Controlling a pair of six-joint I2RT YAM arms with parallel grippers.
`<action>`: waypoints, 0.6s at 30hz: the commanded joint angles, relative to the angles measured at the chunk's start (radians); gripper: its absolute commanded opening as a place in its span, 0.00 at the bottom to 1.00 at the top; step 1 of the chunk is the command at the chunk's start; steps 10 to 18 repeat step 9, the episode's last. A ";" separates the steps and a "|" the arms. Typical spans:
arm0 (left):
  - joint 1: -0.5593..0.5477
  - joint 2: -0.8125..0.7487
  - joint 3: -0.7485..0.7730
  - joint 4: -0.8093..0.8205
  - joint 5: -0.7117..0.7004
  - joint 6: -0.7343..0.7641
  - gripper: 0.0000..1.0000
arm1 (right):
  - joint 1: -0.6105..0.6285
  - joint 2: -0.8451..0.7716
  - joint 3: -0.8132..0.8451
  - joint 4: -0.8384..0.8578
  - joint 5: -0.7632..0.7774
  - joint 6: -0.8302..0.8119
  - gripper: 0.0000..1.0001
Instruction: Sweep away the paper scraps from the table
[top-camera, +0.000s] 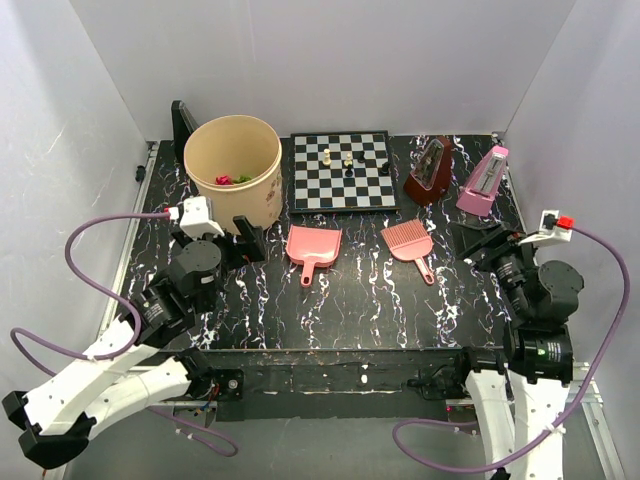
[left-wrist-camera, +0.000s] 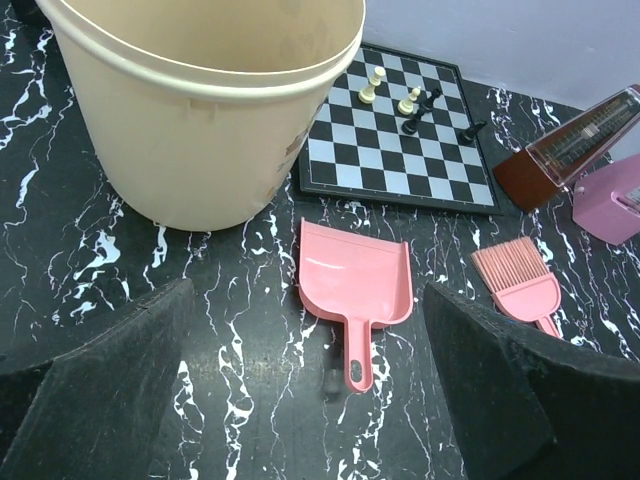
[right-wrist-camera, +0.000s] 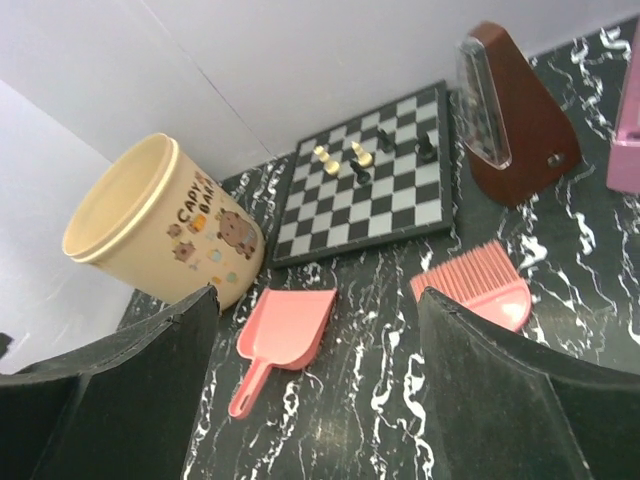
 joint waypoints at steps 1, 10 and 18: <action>-0.002 -0.015 0.003 -0.030 -0.038 -0.021 0.98 | 0.002 -0.026 -0.050 -0.018 0.027 -0.032 0.87; -0.004 0.002 0.012 -0.041 0.006 -0.017 0.98 | 0.004 -0.034 -0.061 -0.079 0.074 -0.055 0.89; -0.004 0.002 0.012 -0.041 0.006 -0.017 0.98 | 0.004 -0.034 -0.061 -0.079 0.074 -0.055 0.89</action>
